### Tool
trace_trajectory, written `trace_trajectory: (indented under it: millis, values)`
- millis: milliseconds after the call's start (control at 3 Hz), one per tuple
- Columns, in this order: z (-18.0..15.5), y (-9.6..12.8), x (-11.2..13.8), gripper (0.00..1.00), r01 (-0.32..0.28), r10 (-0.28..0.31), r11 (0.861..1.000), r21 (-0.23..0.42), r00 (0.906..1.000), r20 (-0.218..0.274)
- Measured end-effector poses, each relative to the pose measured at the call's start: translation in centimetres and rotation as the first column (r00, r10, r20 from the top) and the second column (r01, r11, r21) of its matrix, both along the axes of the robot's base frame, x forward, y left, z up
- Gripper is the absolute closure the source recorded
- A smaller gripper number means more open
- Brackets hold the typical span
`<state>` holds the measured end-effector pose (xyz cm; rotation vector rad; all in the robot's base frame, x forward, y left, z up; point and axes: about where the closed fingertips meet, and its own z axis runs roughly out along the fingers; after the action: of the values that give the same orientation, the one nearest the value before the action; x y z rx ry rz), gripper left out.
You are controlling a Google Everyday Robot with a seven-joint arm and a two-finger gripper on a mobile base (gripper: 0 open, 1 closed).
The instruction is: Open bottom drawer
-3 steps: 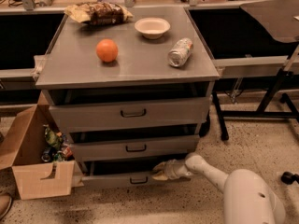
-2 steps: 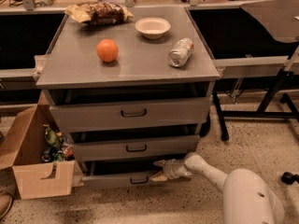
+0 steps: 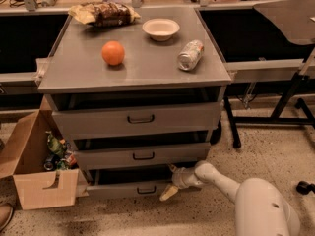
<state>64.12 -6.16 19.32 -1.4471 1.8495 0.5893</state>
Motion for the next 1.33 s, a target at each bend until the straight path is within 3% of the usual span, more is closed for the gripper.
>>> trace_trajectory:
  millis: [333,1000,1333]
  values:
    - [-0.1,0.2,-0.2,0.00,-0.011,0.011,1.000,-0.005,0.9999,-0.003]
    - [-1.3,0.5,-2.7,0.00,-0.127,0.123,0.991,-0.049,0.9895,-0.076]
    - [-2.4,0.7,-4.4,0.18,-0.165,0.160,0.986,-0.031,0.9783,-0.132]
